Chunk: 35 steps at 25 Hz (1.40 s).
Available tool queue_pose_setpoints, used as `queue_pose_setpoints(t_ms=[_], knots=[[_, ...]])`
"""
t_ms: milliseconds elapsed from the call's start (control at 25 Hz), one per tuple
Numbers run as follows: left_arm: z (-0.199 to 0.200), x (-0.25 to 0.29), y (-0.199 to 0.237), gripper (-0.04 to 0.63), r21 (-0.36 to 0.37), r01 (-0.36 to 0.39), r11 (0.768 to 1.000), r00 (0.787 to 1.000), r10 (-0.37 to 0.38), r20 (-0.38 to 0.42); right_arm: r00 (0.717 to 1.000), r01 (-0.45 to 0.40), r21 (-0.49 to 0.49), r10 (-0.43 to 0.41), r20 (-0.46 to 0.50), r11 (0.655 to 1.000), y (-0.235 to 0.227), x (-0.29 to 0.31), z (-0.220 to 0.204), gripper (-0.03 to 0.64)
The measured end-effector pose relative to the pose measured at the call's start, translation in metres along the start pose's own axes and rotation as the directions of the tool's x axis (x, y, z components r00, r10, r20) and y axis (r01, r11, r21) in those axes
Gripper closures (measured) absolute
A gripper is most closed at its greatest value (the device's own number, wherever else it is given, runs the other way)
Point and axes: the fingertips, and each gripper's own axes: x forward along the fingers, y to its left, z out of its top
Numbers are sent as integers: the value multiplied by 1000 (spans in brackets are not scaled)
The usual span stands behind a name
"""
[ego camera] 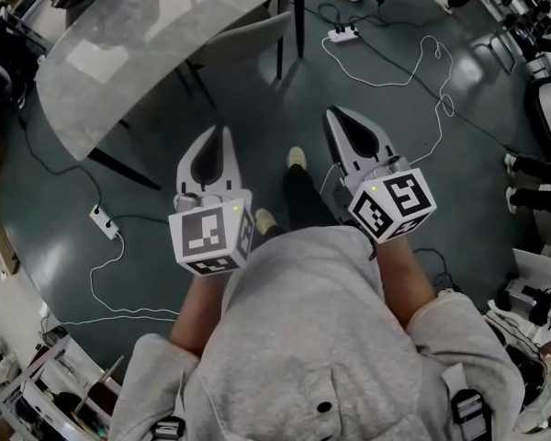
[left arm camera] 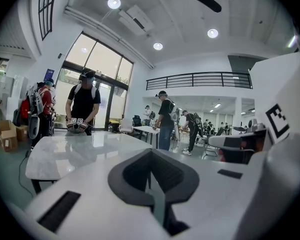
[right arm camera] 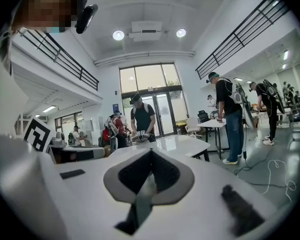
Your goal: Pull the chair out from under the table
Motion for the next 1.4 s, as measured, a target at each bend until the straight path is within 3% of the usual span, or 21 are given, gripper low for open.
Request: queue_pose_setpoints(t_ms=[320, 600, 1120, 1400], knots=[[7, 23, 2, 581, 8, 1, 1000, 1000, -1, -6, 1000, -13, -6, 13, 4, 1000, -17, 22, 6, 592], [13, 53, -1, 581, 70, -4, 998, 1000, 4, -1, 1000, -8, 2, 8, 11, 1000, -44, 47, 11, 592], [25, 147, -5, 581, 72, 14, 997, 999, -12, -30, 999, 19, 10, -18, -42, 1000, -119, 104, 19, 592], [36, 195, -9, 581, 75, 3, 997, 999, 0, -35, 998, -16, 26, 17, -54, 1000, -157, 138, 31, 592]])
